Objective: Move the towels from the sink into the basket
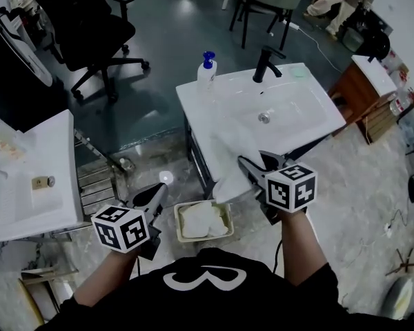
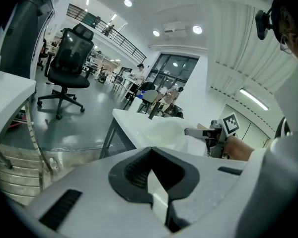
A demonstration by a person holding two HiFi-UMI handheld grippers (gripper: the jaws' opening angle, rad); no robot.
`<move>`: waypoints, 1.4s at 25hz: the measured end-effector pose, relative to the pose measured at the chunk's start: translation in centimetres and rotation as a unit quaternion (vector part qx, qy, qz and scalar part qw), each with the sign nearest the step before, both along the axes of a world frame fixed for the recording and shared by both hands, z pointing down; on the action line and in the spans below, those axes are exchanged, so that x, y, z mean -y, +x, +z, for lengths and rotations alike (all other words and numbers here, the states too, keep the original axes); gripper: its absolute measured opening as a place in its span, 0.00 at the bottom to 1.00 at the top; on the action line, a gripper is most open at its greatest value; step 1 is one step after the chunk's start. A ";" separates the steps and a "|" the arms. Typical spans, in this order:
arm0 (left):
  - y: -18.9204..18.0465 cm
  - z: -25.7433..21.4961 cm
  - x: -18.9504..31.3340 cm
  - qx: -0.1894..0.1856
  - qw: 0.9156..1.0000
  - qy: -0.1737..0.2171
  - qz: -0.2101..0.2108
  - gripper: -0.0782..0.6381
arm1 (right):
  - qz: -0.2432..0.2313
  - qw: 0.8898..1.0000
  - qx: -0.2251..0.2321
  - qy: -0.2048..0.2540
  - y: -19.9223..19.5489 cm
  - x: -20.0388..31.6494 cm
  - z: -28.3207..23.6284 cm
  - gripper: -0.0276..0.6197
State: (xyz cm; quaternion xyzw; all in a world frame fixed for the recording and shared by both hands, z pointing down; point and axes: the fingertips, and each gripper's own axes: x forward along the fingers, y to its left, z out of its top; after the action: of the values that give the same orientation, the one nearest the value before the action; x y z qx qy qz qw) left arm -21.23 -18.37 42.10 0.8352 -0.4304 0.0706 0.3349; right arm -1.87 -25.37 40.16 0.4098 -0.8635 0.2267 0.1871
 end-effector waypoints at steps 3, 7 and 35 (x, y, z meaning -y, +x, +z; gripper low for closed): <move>-0.5 0.3 -1.8 -0.007 1.000 -0.009 0.008 0.12 | 0.011 1.000 0.012 0.019 -0.5 -2.1 -2.4 0.25; -1.4 0.3 -4.1 -0.015 1.000 -0.012 0.017 0.12 | 0.016 0.999 0.019 0.041 -1.6 -5.4 -4.9 0.25; -7.2 5.1 -14.4 -0.013 0.998 -0.052 0.031 0.12 | -0.036 0.999 0.015 -0.012 -9.5 -19.3 4.4 0.25</move>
State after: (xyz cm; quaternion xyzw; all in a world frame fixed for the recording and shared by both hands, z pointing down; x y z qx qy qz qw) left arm -28.44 -3.95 47.17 0.8307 -0.3954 0.0927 0.3808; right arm -11.34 -6.05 44.54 0.3732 -0.8774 0.2364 0.1874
